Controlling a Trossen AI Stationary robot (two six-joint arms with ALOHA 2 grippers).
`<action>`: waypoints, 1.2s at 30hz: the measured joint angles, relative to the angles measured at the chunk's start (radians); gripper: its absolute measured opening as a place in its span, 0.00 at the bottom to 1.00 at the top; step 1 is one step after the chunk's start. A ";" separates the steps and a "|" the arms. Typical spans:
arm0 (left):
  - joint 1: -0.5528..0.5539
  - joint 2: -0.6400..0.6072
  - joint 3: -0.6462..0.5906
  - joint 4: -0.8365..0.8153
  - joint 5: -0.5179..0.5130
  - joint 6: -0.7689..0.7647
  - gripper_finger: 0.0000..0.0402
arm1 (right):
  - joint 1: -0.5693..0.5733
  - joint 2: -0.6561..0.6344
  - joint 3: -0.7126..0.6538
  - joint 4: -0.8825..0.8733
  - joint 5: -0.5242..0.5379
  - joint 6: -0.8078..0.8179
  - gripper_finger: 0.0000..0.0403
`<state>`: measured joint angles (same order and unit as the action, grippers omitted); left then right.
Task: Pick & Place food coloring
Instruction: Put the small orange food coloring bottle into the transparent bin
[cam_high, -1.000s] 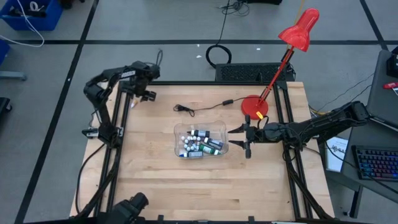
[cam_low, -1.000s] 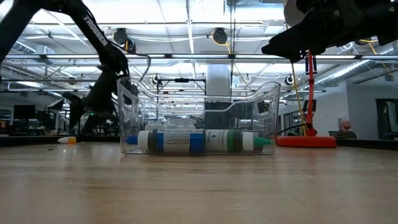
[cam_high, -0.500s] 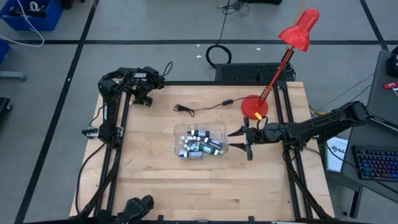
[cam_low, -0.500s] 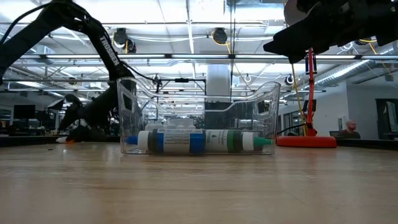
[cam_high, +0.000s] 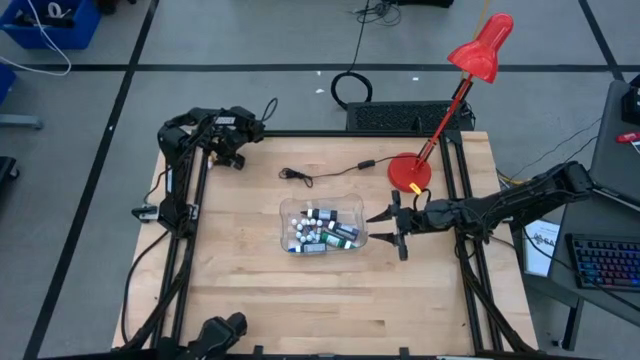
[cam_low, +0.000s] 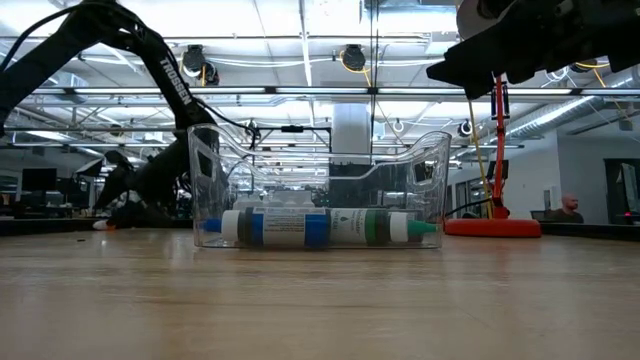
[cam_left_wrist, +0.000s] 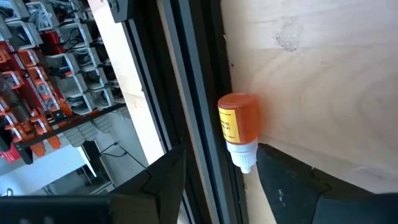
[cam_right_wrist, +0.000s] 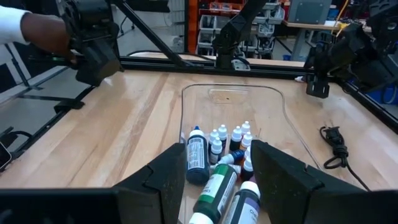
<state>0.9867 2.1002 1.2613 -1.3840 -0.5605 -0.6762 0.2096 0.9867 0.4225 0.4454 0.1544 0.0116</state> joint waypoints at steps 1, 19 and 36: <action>0.000 0.000 0.000 0.000 0.000 0.000 0.48 | 0.000 0.000 0.000 0.002 0.000 0.000 0.42; 0.008 -0.008 0.007 0.025 -0.012 -0.022 0.01 | 0.002 0.000 0.000 0.014 -0.001 0.007 0.42; 0.053 0.092 0.136 -0.130 0.222 0.066 0.00 | 0.074 0.000 0.000 0.024 0.000 0.014 0.42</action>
<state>1.0397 2.1925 1.3972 -1.5141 -0.3382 -0.6105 0.2840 0.9867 0.4225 0.4690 0.1547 0.0257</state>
